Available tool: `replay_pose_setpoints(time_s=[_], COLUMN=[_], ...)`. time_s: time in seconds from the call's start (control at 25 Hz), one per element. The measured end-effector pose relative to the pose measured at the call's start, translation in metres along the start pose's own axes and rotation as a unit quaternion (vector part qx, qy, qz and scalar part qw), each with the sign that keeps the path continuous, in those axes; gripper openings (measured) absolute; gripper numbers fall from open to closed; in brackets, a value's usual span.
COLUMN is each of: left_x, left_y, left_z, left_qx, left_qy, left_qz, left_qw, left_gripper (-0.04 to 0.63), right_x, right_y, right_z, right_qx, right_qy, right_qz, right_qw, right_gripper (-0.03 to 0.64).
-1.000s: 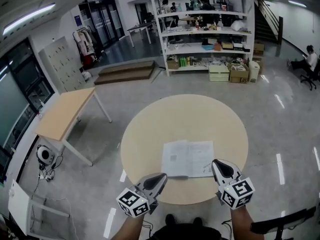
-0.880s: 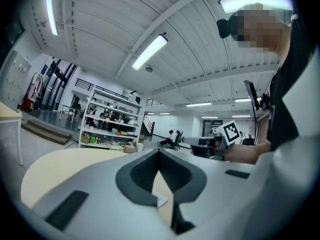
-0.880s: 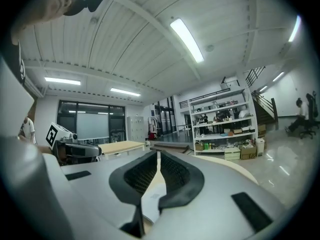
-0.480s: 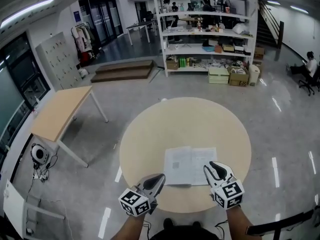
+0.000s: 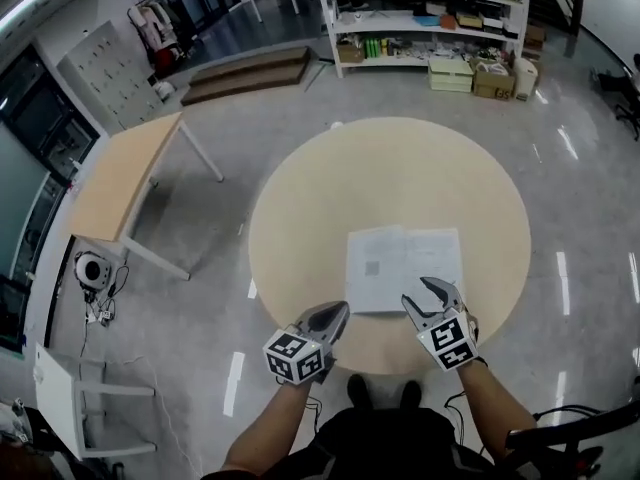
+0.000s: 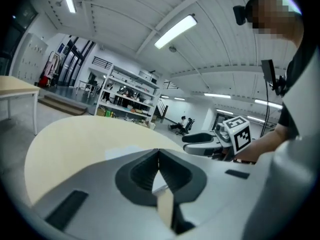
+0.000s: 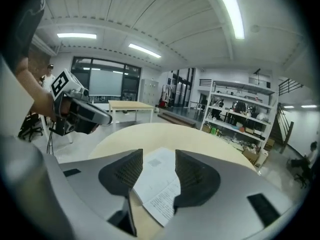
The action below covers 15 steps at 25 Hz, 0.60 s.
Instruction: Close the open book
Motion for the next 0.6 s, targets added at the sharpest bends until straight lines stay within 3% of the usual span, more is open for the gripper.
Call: replay_pose_setpoints(time_s=[0.28, 0.6], left_x=[0.051, 0.093], left_y=[0.029, 0.034], left_z=[0.02, 0.03], left_qx=[-0.026, -0.028], left_qy=[0.051, 0.096], left_qz=[-0.043, -0.074], left_qw=[0.9974, 0.9922], left_gripper=[-0.001, -0.002], right_x=[0.043, 0.089], right_y=[0.026, 0.068], right_z=[0.047, 0.09], right_qx=[-0.021, -0.038], right_qy=[0.065, 0.124], right_qz=[-0.097, -0.269], right_qw=[0.993, 0.954], right_gripper=[0.183, 0.19])
Point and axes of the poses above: the fingertips, and each gripper's own axes: z forward along the fingers, y to its left, x out of its underside, the point moved 8 cm from there along -z, backward along the fingers, and after that the axes turned 1 degree about -x, right-handed, at the moved point
